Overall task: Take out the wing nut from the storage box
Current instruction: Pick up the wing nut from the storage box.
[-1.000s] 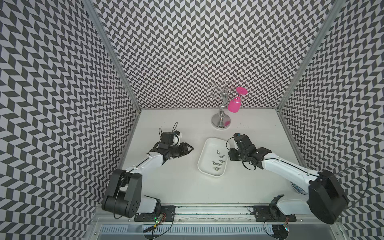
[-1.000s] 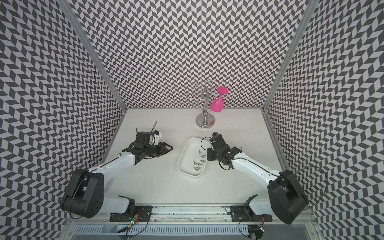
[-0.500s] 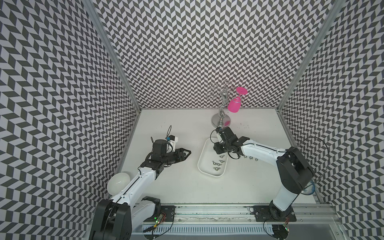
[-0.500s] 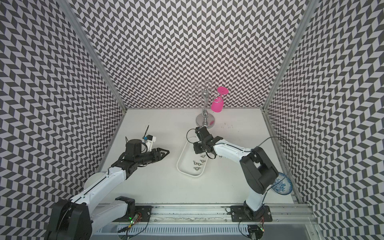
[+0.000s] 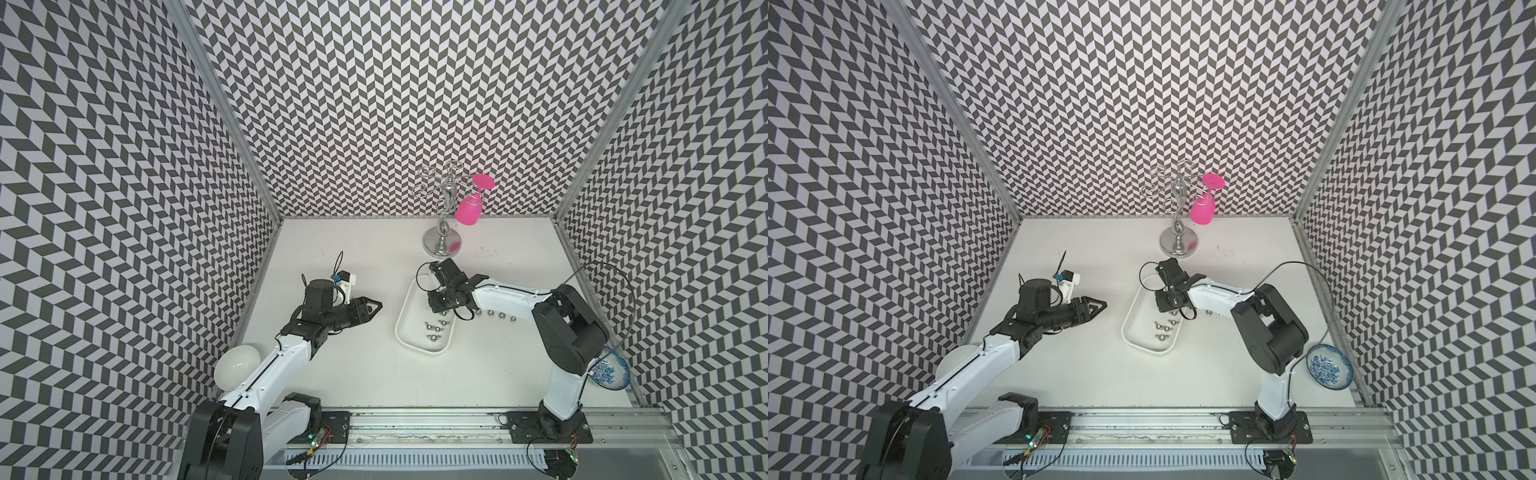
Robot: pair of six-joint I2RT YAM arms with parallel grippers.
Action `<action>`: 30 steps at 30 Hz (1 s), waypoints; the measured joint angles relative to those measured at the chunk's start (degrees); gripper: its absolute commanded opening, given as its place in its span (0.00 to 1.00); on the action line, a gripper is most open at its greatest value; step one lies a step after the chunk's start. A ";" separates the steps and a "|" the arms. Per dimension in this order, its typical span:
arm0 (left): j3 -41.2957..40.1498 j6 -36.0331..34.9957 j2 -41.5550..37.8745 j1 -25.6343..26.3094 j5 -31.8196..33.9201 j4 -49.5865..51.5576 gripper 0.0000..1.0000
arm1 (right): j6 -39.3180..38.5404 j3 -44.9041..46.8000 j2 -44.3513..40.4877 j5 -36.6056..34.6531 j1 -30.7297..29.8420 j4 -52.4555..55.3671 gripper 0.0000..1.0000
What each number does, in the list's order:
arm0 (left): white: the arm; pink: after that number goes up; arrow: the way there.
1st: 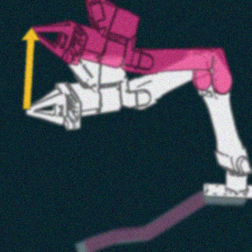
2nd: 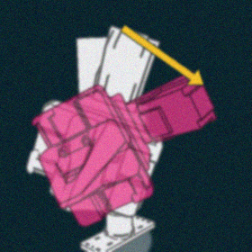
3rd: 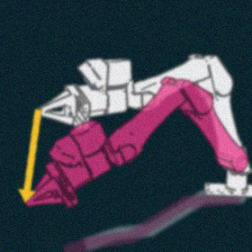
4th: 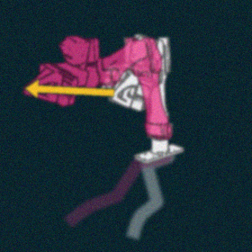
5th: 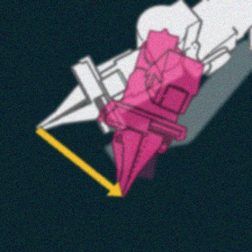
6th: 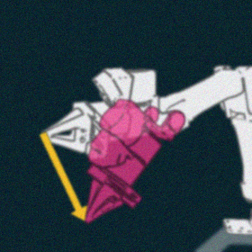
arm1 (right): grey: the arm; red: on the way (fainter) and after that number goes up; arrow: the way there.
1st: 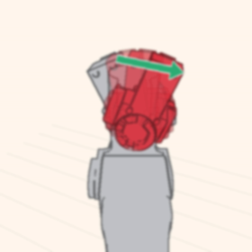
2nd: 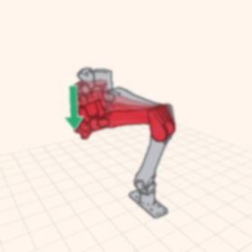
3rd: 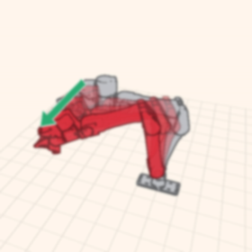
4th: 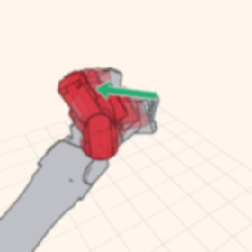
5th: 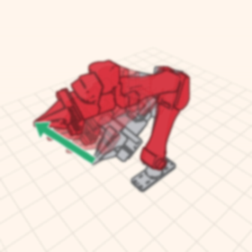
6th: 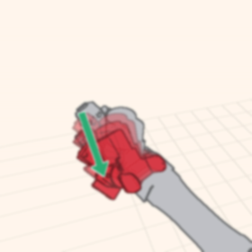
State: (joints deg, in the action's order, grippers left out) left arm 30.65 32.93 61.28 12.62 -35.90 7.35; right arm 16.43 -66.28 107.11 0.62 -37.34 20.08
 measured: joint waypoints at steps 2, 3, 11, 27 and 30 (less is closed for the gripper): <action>0.00 0.00 0.00 0.00 -0.02 0.00 0.52 | 0.13 -0.17 0.83 -0.11 0.00 -0.39 0.28; 0.00 0.00 0.00 0.00 -0.04 0.00 0.52 | 0.15 -0.20 1.25 -0.17 0.00 -0.55 0.26; -0.02 0.15 0.02 0.00 -0.61 -0.04 0.52 | 0.72 0.11 1.62 -0.98 0.00 -2.25 0.12; 0.98 1.27 1.81 1.79 -1.01 -0.33 0.51 | 2.45 0.15 -6.54 -2.91 0.00 -0.79 0.00; 3.96 1.62 2.67 5.68 -0.17 -0.68 0.51 | 3.48 0.35 -10.43 -7.04 0.04 -0.13 0.00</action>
State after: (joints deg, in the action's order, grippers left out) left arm 34.61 34.54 63.94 18.31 -36.07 6.68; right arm 19.90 -65.93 96.68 -6.42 -37.30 19.94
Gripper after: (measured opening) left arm 0.509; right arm 0.076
